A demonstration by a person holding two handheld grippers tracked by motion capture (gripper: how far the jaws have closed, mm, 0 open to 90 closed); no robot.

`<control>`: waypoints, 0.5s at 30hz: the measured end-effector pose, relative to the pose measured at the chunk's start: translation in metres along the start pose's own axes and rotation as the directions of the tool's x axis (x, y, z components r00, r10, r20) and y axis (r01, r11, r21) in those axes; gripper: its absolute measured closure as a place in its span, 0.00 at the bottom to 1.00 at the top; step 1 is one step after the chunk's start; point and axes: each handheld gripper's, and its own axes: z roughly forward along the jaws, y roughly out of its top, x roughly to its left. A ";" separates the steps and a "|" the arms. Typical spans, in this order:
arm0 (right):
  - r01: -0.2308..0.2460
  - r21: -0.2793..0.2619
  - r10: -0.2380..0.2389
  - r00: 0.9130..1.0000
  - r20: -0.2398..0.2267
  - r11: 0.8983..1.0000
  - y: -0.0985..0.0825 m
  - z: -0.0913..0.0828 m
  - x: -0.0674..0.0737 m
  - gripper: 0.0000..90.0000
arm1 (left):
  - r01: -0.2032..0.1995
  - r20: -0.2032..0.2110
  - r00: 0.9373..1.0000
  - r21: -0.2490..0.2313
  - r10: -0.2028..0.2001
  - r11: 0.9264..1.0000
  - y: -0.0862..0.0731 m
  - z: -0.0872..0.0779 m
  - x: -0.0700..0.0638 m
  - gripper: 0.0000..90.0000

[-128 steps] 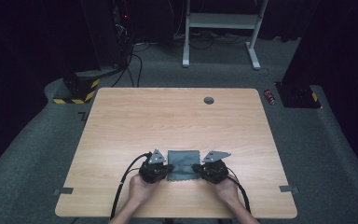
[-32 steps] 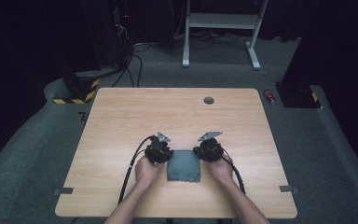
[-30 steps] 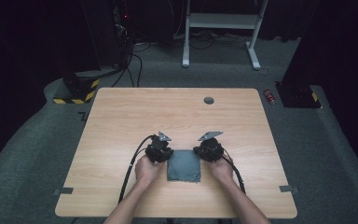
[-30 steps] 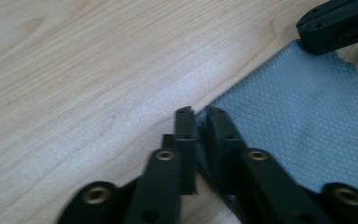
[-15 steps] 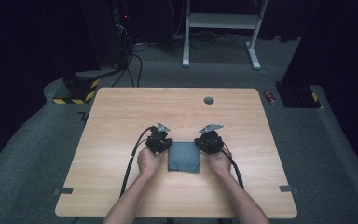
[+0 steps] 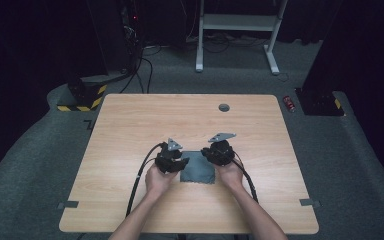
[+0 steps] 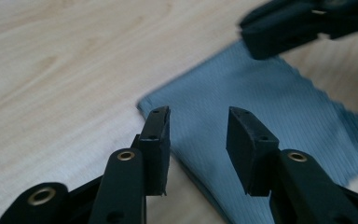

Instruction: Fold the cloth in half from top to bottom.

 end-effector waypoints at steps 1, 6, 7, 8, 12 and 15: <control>0.004 0.008 -0.004 1.000 -0.003 1.000 -0.001 0.005 0.000 0.91 | -0.012 0.005 1.000 0.004 0.012 1.000 -0.003 -0.001 -0.002 0.67; -0.021 0.044 0.021 1.000 0.015 0.999 -0.007 0.016 -0.010 0.89 | -0.051 -0.013 0.999 0.042 0.052 0.998 -0.020 -0.001 -0.005 0.66; -0.033 0.048 0.032 0.999 0.028 0.998 -0.008 0.016 -0.013 0.86 | -0.051 -0.015 0.999 0.043 0.052 0.998 -0.023 -0.002 -0.005 0.66; -0.040 0.050 0.038 0.999 0.037 0.998 -0.009 0.015 -0.015 0.85 | -0.047 -0.014 0.999 0.036 0.047 0.998 -0.025 -0.003 -0.005 0.65; -0.037 0.044 0.035 0.998 0.060 0.998 -0.011 0.009 -0.021 0.83 | -0.035 -0.010 0.999 0.014 0.036 0.999 -0.032 -0.012 -0.007 0.63; -0.022 0.011 0.022 0.999 0.045 1.000 -0.014 -0.003 -0.015 0.83 | -0.043 0.009 0.999 -0.007 0.043 0.999 -0.037 -0.020 -0.012 0.62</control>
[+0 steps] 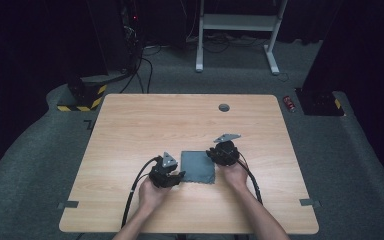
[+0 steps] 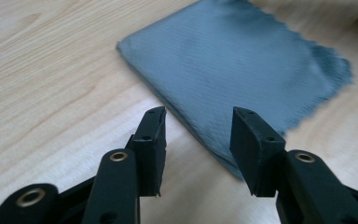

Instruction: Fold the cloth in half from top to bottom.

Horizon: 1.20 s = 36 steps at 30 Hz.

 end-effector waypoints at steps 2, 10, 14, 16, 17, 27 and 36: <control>0.020 -0.006 -0.020 1.000 -0.014 1.000 -0.004 -0.006 0.007 0.83 | -0.005 0.009 1.000 -0.001 0.005 1.000 -0.004 -0.003 -0.004 0.62; 0.068 0.021 -0.067 0.997 -0.027 0.997 -0.026 -0.010 0.016 0.84 | -0.028 0.001 1.000 0.020 0.028 0.999 -0.017 -0.007 -0.006 0.61; 0.058 0.016 -0.058 0.998 -0.017 0.998 -0.026 -0.014 0.012 0.82 | 0.005 0.018 1.000 0.002 -0.005 1.000 -0.020 -0.014 -0.005 0.59; 0.048 0.001 -0.048 0.999 -0.020 0.999 -0.026 -0.019 0.013 0.80 | 0.022 0.025 0.999 -0.014 -0.021 1.000 -0.020 -0.017 -0.004 0.57; 0.044 -0.007 -0.044 0.999 -0.020 0.999 -0.026 -0.022 0.014 0.80 | 0.024 0.025 0.999 -0.025 -0.024 0.999 -0.019 -0.019 -0.003 0.57; 0.007 -0.078 -0.008 1.000 -0.018 0.997 -0.031 -0.054 0.009 0.74 | 0.100 0.031 0.995 -0.097 -0.097 0.990 -0.020 -0.040 0.010 0.51; -0.015 -0.111 0.015 1.000 -0.001 0.994 -0.044 -0.071 0.004 0.73 | 0.136 0.011 0.991 -0.120 -0.136 0.983 -0.029 -0.051 0.024 0.49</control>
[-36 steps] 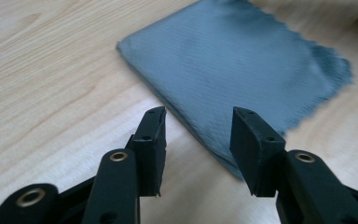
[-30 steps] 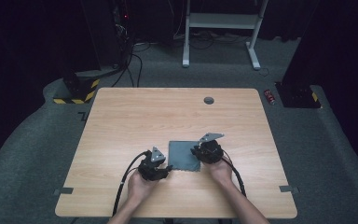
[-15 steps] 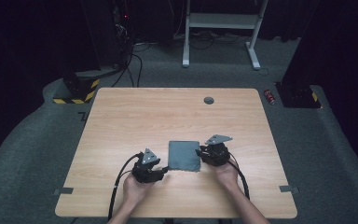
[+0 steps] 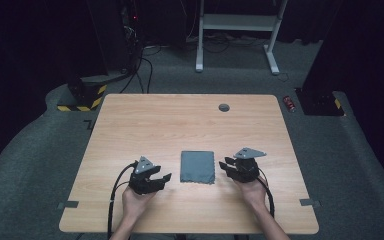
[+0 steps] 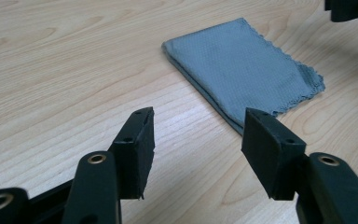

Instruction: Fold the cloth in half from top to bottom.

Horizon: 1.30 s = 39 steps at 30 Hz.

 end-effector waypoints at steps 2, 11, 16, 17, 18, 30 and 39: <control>-0.010 -0.008 0.010 1.000 0.004 1.000 -0.002 -0.004 0.000 0.72 | 0.006 -0.005 1.000 -0.002 -0.006 1.000 -0.002 -0.001 0.001 0.49; -0.025 -0.038 0.025 1.000 0.000 0.999 -0.010 -0.020 -0.003 0.72 | 0.020 -0.021 1.000 -0.014 -0.020 1.000 -0.008 -0.011 0.007 0.48; -0.042 -0.048 0.043 0.999 0.007 0.998 -0.016 -0.027 -0.004 0.71 | 0.031 -0.021 0.999 -0.016 -0.031 0.999 -0.011 -0.012 0.009 0.48; -0.044 -0.049 0.045 0.999 0.008 0.998 -0.017 -0.028 -0.004 0.71 | 0.032 -0.022 0.999 -0.017 -0.033 0.999 -0.012 -0.012 0.009 0.48; -0.043 -0.052 0.044 0.999 0.010 0.998 -0.018 -0.029 -0.005 0.71 | 0.035 -0.020 0.999 -0.017 -0.035 0.999 -0.012 -0.013 0.009 0.48; -0.064 -0.054 0.066 0.997 0.036 0.996 -0.033 -0.039 -0.009 0.69 | 0.038 -0.049 0.998 -0.008 -0.038 0.999 -0.021 -0.015 0.011 0.47; -0.082 -0.032 0.084 0.994 0.076 0.996 -0.048 -0.043 -0.013 0.68 | 0.061 -0.072 0.996 0.005 -0.060 0.998 -0.032 -0.014 0.017 0.47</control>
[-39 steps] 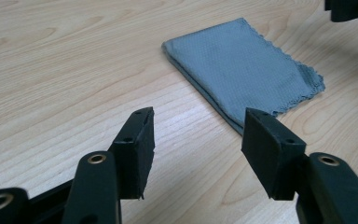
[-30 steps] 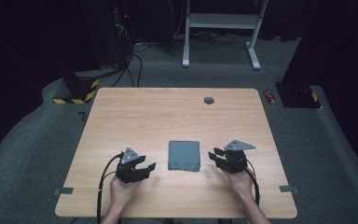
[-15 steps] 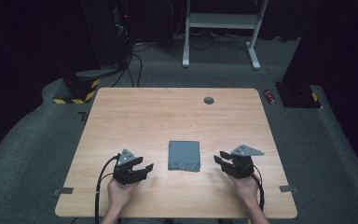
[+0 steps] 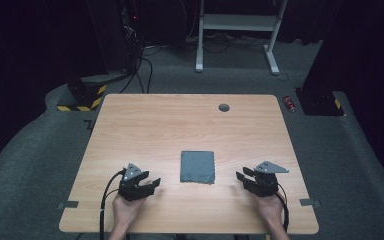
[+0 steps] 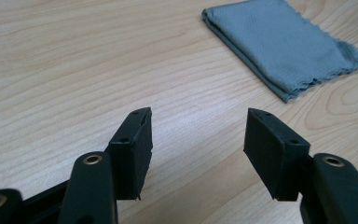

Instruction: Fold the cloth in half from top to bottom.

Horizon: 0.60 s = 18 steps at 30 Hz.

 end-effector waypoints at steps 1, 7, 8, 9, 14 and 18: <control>0.001 0.001 -0.001 1.000 0.002 1.000 -0.001 0.000 -0.001 0.68 | 0.000 -0.001 1.000 0.004 0.000 1.000 -0.001 0.000 0.001 0.47; -0.003 0.027 0.003 1.000 0.023 1.000 -0.010 0.001 -0.004 0.68 | 0.010 -0.017 1.000 0.018 -0.010 1.000 -0.006 0.002 0.004 0.47; -0.001 0.031 0.000 1.000 0.027 1.000 -0.012 0.002 -0.004 0.68 | 0.009 -0.019 1.000 0.018 -0.009 1.000 -0.007 0.003 0.004 0.47; -0.005 0.037 0.004 1.000 0.031 0.999 -0.013 0.002 -0.004 0.68 | 0.007 -0.023 1.000 0.021 -0.007 1.000 -0.007 0.003 0.005 0.47; 0.001 0.056 -0.003 0.999 0.048 0.998 -0.018 0.004 -0.005 0.67 | 0.010 -0.041 0.999 0.022 -0.009 1.000 -0.010 0.004 0.007 0.47; 0.020 0.069 -0.025 0.997 0.074 0.997 -0.021 0.005 -0.006 0.67 | 0.010 -0.066 0.998 0.021 -0.008 1.000 -0.010 0.003 0.009 0.47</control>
